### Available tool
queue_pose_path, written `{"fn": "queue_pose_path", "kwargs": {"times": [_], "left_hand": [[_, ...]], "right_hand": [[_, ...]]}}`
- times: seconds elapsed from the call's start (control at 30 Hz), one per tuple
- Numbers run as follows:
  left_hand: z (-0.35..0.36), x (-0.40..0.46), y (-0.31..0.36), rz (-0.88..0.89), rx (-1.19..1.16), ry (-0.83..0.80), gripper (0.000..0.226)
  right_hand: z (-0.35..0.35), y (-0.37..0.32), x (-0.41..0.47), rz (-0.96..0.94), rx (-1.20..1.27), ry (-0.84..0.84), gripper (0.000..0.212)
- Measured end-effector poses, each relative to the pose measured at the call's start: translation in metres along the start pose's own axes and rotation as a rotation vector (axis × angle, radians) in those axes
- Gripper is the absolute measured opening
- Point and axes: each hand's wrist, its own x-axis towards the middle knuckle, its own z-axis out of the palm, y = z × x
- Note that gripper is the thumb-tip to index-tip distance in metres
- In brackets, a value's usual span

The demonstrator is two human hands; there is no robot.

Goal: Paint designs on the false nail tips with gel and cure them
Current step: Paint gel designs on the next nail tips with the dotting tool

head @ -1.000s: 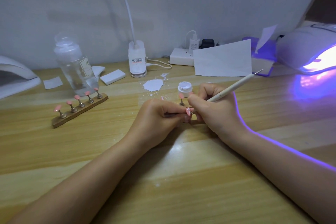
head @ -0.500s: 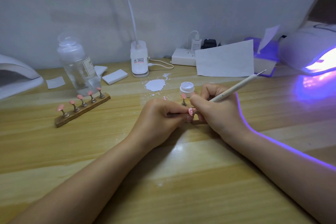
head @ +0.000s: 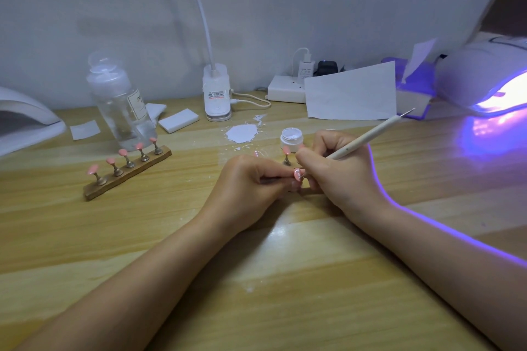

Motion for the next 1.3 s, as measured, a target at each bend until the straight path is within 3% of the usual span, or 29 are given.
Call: {"fn": "queue_pose_path", "kwargs": {"times": [1.3], "left_hand": [[-0.0004, -0.0001, 0.0012, 0.001, 0.007, -0.003, 0.016]], "right_hand": [[0.0005, 0.0000, 0.0003, -0.007, 0.010, -0.022, 0.043]]}}
